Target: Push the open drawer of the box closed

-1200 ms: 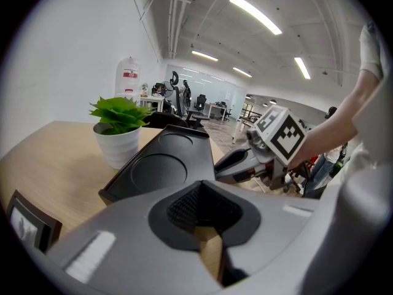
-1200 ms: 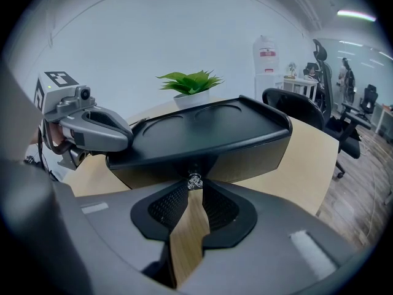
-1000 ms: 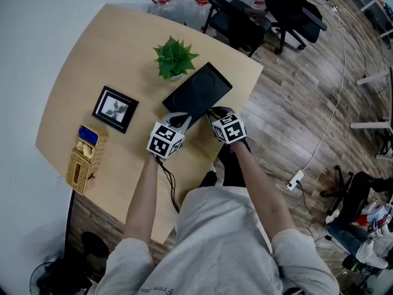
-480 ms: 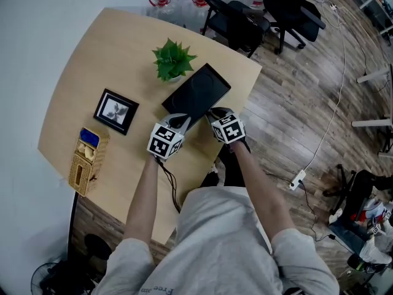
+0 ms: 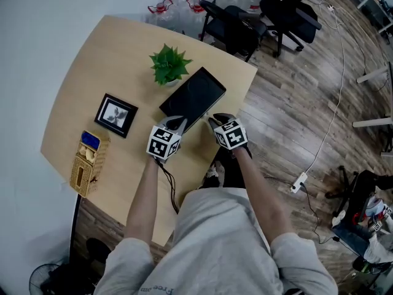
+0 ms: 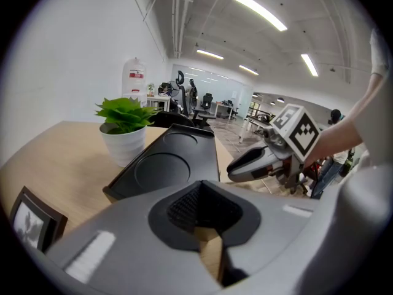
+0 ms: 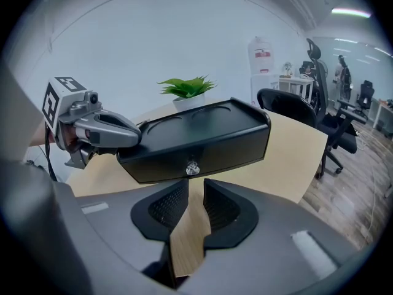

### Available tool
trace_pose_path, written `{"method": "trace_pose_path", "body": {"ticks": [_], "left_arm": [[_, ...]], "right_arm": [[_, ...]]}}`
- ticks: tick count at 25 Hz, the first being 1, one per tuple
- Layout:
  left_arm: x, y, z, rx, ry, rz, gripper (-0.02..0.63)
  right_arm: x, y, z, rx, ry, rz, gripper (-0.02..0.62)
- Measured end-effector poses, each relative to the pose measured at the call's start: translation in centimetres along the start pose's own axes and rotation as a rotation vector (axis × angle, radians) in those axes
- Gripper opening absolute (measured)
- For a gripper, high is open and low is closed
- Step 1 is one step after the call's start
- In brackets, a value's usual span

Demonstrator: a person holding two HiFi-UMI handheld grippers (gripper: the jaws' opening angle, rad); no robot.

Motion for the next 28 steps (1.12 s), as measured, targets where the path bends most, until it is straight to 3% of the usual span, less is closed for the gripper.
{"method": "trace_pose_path", "body": {"ticks": [17, 28], "left_arm": [[-4.5, 2.3, -3.1, -0.170, -0.180, -0.125, 0.054], [-6.1, 2.6, -6.5, -0.186, -0.245, -0.231, 0.054]], "right_arm": [[-4.8, 0.2, 1.0, 0.047, 0.033, -0.145, 0.071], [-8.0, 0.6, 1.7, 0.065, 0.081, -0.230, 0.071]]}}
Point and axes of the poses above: the fingertips, and each gripper's own axes: x forward along the fingers, z to its left, y out of its underside, the point moved 7 cm from there along -x, backward along the fingers, and after that the axes turned 9 degrees about -x, right-handed, at the moved point
